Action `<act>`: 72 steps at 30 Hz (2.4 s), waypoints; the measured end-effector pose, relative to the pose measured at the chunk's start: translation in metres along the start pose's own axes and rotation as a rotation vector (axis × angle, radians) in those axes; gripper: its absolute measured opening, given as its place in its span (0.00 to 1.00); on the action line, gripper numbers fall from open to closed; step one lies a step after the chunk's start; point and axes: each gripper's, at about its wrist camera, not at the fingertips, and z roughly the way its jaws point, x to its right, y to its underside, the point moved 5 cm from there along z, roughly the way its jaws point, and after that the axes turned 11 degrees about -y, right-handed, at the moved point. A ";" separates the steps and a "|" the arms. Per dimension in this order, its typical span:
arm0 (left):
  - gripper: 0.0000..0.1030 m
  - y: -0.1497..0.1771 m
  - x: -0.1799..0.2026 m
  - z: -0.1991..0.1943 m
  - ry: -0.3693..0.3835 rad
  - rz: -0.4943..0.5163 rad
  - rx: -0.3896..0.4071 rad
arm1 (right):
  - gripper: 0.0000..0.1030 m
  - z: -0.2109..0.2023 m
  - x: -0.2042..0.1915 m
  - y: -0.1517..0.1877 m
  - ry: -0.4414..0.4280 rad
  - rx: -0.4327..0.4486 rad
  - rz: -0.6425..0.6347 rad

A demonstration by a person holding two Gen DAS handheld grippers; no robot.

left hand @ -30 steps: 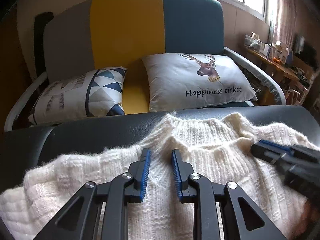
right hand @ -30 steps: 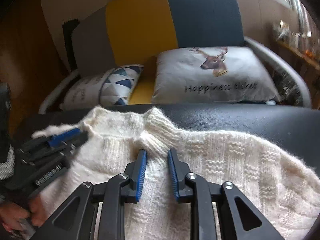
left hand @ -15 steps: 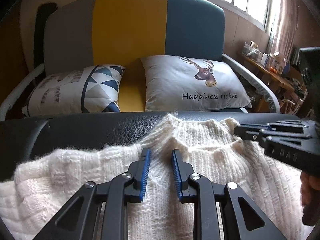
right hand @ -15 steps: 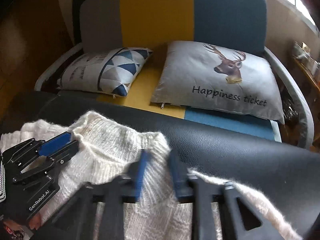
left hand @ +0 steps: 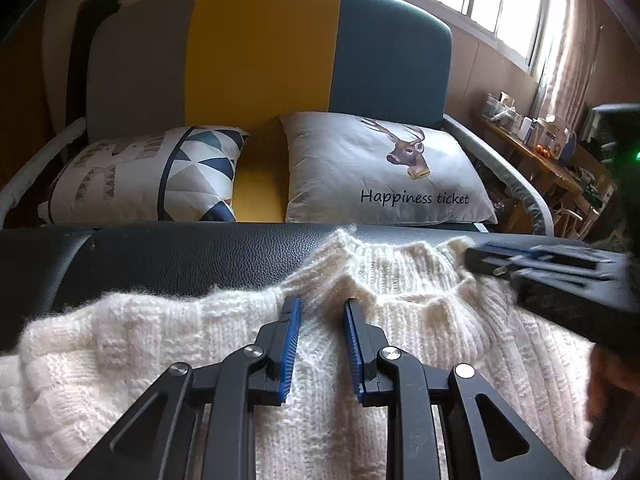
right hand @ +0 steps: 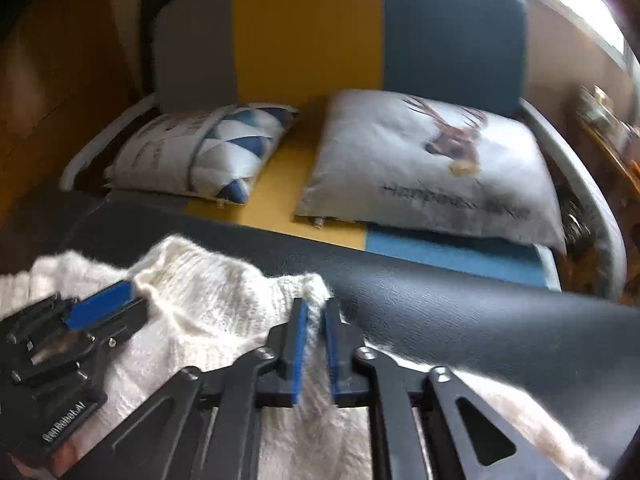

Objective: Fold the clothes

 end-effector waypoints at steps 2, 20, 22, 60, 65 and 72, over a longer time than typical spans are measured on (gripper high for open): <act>0.22 0.000 -0.001 0.000 0.004 -0.004 0.001 | 0.23 -0.021 -0.011 0.000 -0.061 0.062 0.001; 0.23 0.000 -0.030 -0.006 0.102 -0.193 0.025 | 0.00 -0.003 -0.039 0.019 -0.096 0.029 0.028; 0.23 0.000 -0.034 -0.007 0.104 -0.218 0.034 | 0.00 0.008 -0.033 0.024 -0.054 0.028 0.012; 0.24 0.020 -0.087 -0.017 0.122 -0.441 0.037 | 0.05 0.064 -0.090 -0.017 -0.509 -0.056 0.224; 0.24 0.020 -0.088 -0.017 0.126 -0.447 0.038 | 0.23 0.015 -0.072 -0.022 -0.477 0.072 0.244; 0.24 0.020 -0.090 -0.018 0.130 -0.456 0.042 | 0.04 0.030 -0.106 -0.003 -0.503 -0.084 0.110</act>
